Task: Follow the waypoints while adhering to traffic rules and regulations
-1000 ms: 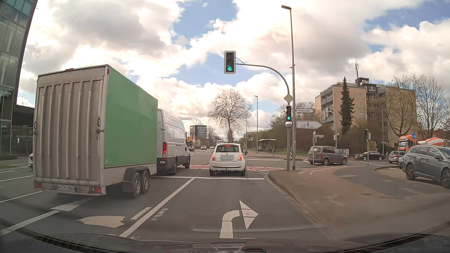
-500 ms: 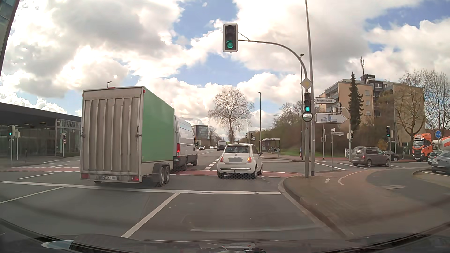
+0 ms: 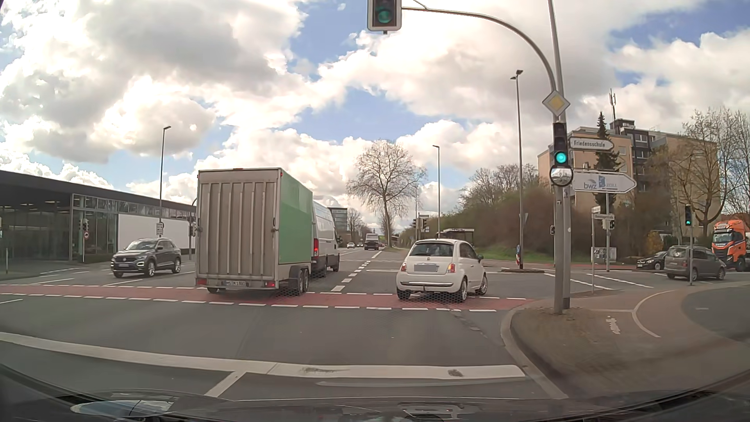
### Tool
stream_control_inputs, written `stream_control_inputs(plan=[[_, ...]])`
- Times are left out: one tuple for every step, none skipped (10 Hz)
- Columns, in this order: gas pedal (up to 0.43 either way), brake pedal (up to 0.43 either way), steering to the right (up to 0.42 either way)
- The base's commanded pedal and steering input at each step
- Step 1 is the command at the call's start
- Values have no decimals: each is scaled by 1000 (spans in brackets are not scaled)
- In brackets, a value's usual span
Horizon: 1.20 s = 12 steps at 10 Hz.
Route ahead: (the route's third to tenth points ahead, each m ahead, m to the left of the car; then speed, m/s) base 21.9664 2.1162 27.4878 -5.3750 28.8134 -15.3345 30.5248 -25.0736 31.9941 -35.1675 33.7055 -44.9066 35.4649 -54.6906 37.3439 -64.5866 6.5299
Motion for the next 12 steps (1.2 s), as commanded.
stream_control_inputs(plan=[[59,0,2],[67,0,7],[67,0,19],[67,0,33],[47,0,50],[47,0,62],[28,0,71],[28,0,78],[28,0,86],[39,0,97],[39,0,113],[39,0,118]])
